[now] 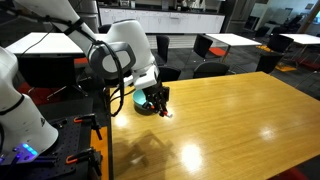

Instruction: Put the marker in the bowl

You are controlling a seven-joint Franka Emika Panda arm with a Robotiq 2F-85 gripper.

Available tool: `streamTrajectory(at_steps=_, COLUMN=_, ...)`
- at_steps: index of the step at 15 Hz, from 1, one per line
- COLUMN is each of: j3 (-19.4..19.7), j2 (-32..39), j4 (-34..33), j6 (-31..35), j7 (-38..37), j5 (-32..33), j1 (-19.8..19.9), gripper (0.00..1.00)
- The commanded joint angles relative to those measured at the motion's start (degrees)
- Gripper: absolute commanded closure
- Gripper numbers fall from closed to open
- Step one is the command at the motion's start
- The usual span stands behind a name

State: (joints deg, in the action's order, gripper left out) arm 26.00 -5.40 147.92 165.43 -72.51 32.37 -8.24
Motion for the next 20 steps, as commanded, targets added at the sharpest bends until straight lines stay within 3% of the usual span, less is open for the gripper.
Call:
streamTrajectory(at_steps=1, j3=-3.23, j2=-5.41, j4=1.47, j6=-2.63, j7=-6.99, j5=7.21, j1=0.49, gripper=0.95)
streamTrajectory(at_steps=11, j3=-14.54, j2=-10.69, j4=2.4, j6=-6.81, j7=-33.52, j5=30.44, j1=1.49, gripper=0.95)
streamTrajectory(at_steps=15, j3=-19.01, j2=-12.43, j4=3.31, j6=-10.62, j7=-41.21, j5=33.48, j1=0.78, gripper=0.95)
streamTrajectory(at_steps=20, j3=-24.71, j2=-12.97, j4=3.04, j6=-16.35, j7=-48.76, j5=32.45, j1=-0.06, gripper=0.95)
